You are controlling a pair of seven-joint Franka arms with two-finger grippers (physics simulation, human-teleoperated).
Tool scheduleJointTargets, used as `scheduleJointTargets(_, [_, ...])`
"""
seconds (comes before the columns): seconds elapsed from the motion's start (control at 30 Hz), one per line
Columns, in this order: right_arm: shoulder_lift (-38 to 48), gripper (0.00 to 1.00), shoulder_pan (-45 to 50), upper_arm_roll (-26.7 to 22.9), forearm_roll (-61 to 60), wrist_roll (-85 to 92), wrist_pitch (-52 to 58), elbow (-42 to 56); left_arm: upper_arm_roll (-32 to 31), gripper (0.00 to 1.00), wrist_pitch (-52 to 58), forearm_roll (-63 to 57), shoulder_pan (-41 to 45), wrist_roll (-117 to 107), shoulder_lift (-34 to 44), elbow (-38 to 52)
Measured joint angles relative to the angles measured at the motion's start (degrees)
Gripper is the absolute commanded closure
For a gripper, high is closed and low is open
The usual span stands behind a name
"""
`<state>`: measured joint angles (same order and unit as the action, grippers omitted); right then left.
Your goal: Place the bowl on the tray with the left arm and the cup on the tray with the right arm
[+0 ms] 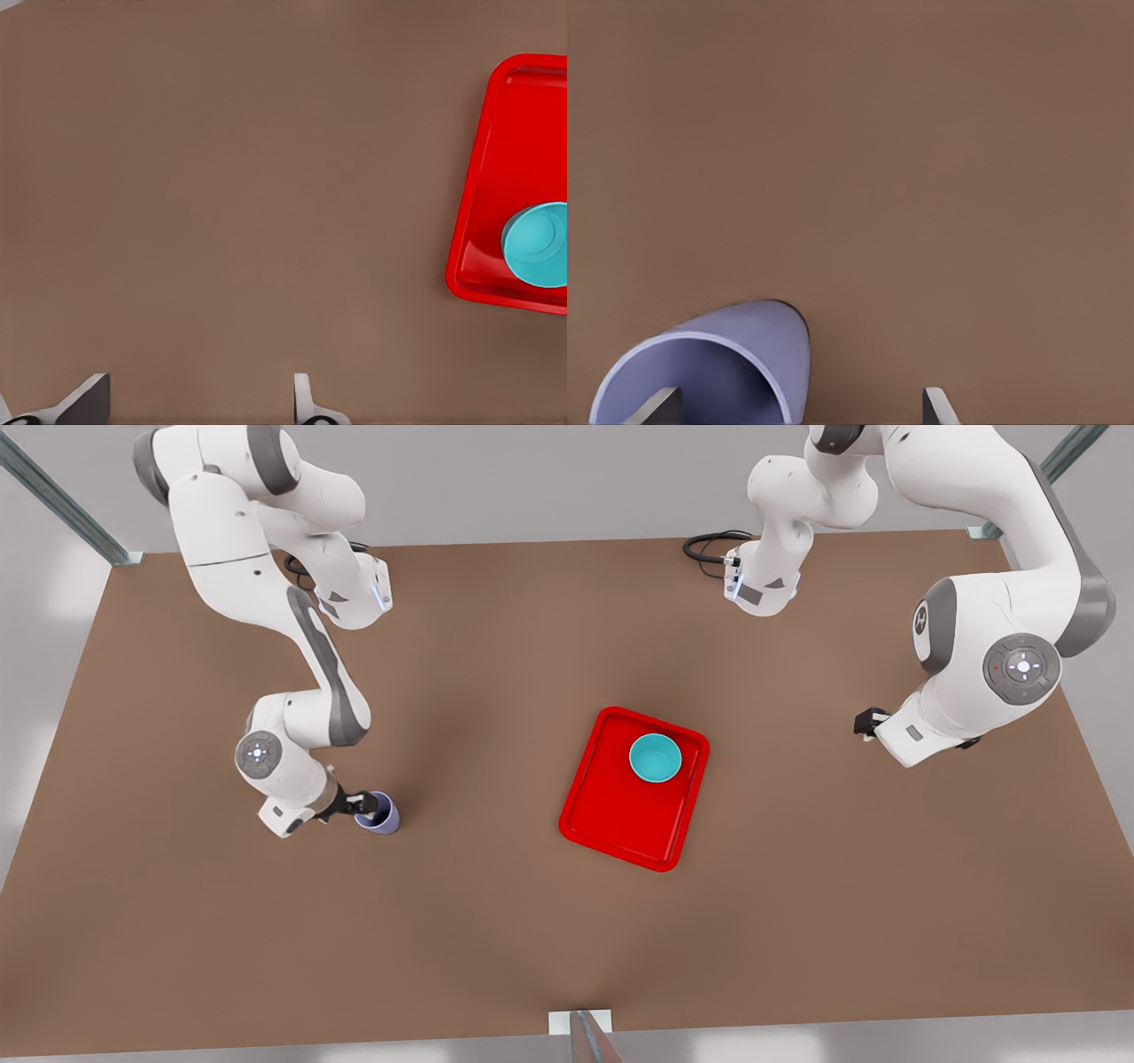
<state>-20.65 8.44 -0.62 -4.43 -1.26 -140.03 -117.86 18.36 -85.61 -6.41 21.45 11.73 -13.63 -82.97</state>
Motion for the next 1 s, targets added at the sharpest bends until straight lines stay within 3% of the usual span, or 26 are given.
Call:
scheduleJointTargets(0.03, [0.00,0.11,0.00,0.00,0.03,0.02,0.02,-0.14,0.00,0.00,0.00,0.00,0.00,-0.04,0.00,0.00])
scheduleJointTargets(0.1, [0.08,0.42,0.00,0.00,0.04,0.02,0.02,-0.60,0.00,0.00,0.00,0.00,0.00,-0.12,0.00,0.00])
scheduleJointTargets(0.23, [-0.24,0.64,0.10,0.17,0.05,0.02,-0.15,-0.98,0.00,0.00,0.00,0.00,-0.07,0.07,-0.53,-0.35])
scheduleJointTargets(0.27, [-0.52,0.77,0.08,0.18,0.04,0.01,-0.31,-0.80,0.00,0.00,0.00,0.00,-0.09,0.05,-0.53,-0.35])
scheduleJointTargets(0.8, [-1.35,0.79,0.86,0.29,-0.52,0.06,-1.20,-0.98,0.00,0.00,0.00,0.00,-0.09,-0.21,-0.79,-0.44])
scheduleJointTargets(1.0, [-0.92,0.79,0.94,4.77,-0.36,-11.92,4.25,4.74,0.00,0.00,0.00,0.04,-0.15,-0.21,-0.71,-0.35])
